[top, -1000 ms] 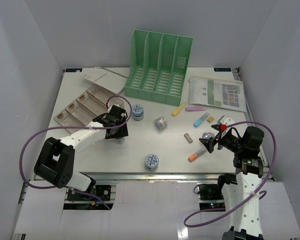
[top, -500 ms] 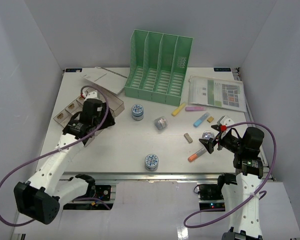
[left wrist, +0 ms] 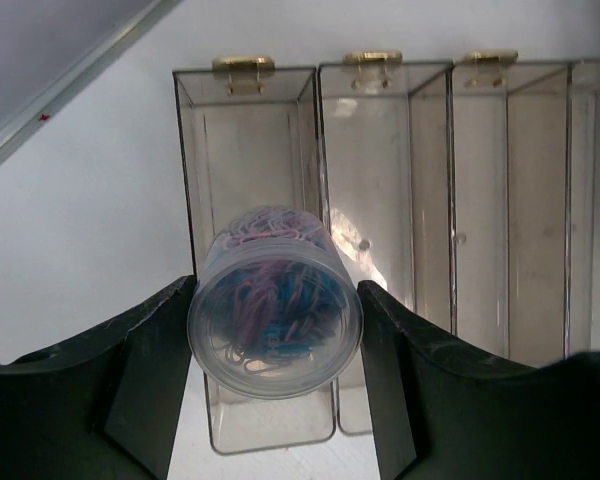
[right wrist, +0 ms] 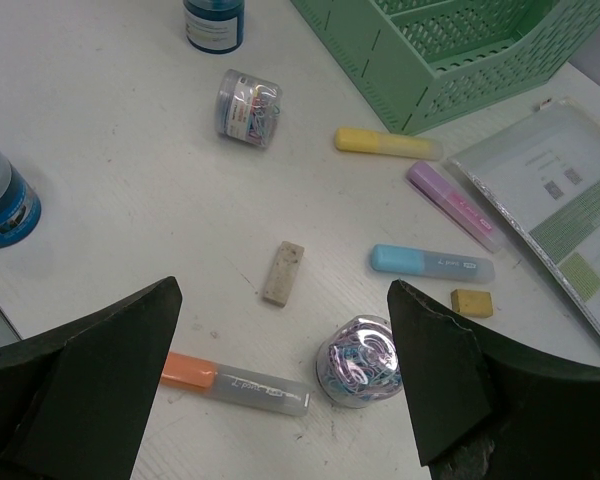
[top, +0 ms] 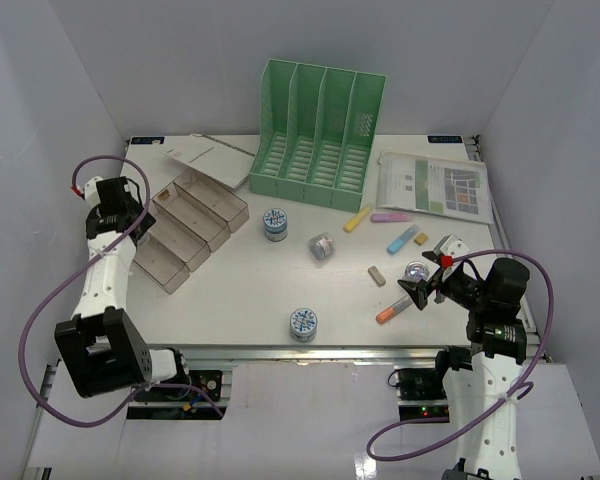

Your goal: Organize the desk

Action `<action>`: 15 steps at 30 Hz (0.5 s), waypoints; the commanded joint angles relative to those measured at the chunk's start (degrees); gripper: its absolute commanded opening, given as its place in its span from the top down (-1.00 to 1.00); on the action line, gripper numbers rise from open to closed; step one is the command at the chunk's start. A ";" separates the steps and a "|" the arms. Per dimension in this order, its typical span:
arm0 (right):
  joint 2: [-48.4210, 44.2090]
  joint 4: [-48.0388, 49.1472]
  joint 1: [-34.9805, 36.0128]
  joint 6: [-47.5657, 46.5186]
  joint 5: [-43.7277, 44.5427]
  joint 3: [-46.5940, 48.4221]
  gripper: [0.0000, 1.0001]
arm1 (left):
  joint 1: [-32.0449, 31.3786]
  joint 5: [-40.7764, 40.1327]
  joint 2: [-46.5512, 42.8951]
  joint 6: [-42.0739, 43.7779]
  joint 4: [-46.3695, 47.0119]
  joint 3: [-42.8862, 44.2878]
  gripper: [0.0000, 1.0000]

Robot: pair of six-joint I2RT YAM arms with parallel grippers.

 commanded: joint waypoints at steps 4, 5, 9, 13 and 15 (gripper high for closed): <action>-0.94 -0.01 0.72 -0.37 -1.35 2.50 -0.81 | 2.79 -4.91 9.84 -1.59 4.60 5.44 0.75; -0.98 -0.01 0.80 -0.39 -1.32 2.47 -0.81 | 2.97 -4.60 10.86 -1.60 4.60 5.70 0.73; -0.84 -0.01 0.88 -0.45 -1.16 2.38 -0.80 | 3.00 -3.04 13.31 -2.05 4.59 6.22 0.65; -0.74 -0.01 0.80 -0.54 -0.94 2.38 -0.80 | 3.00 -2.94 13.47 -2.52 4.93 5.55 0.08; -0.58 0.01 0.88 -0.54 -0.93 2.38 -0.80 | 3.01 -2.22 13.20 -1.99 5.73 5.04 -0.37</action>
